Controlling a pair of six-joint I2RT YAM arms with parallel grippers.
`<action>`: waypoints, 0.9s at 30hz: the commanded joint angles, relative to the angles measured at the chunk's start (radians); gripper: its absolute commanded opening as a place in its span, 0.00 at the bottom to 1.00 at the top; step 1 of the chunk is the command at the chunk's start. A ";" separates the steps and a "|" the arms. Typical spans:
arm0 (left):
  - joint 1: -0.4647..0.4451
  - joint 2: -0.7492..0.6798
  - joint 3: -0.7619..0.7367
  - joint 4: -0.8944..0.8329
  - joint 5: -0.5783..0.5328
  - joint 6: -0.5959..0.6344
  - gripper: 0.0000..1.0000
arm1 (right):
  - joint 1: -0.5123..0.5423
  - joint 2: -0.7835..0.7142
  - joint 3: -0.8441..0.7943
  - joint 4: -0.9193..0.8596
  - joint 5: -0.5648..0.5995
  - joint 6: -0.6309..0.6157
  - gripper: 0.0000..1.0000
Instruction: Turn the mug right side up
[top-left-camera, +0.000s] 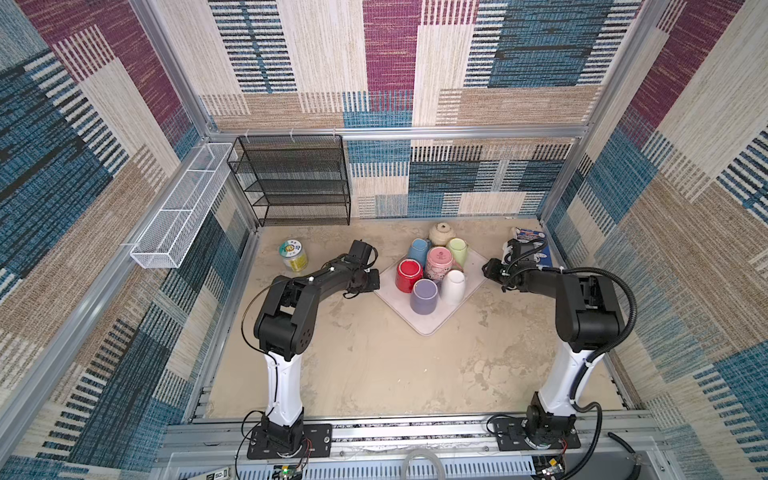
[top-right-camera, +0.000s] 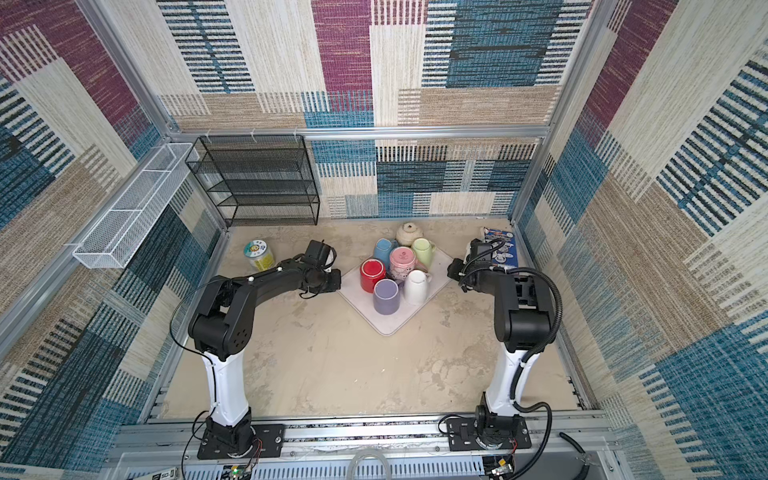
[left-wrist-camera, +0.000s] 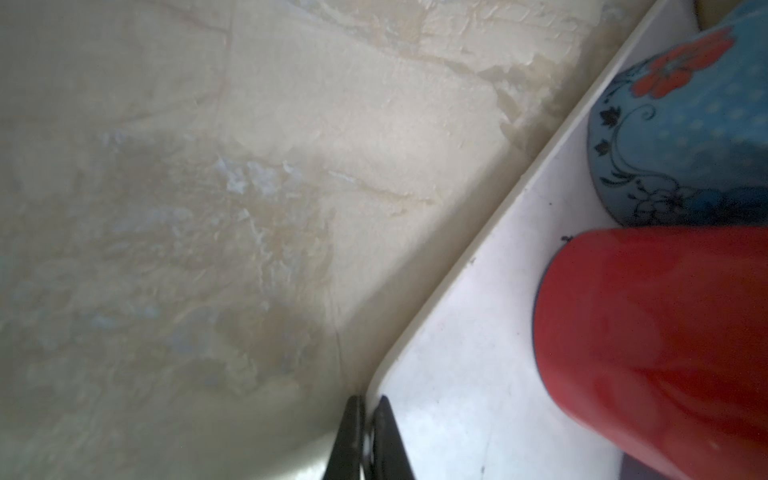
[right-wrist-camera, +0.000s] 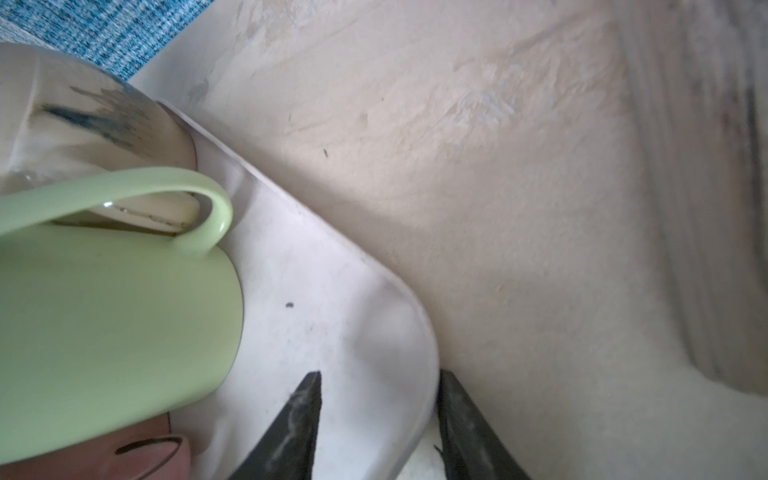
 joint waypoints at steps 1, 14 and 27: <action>0.003 -0.039 -0.031 -0.046 0.003 -0.014 0.00 | 0.000 0.011 0.003 -0.102 -0.021 -0.001 0.36; 0.001 -0.123 -0.151 -0.028 -0.002 -0.034 0.00 | 0.001 0.130 0.125 -0.156 -0.048 0.000 0.14; 0.004 -0.231 -0.249 -0.047 -0.039 -0.038 0.00 | 0.061 0.026 0.039 -0.196 0.000 -0.021 0.00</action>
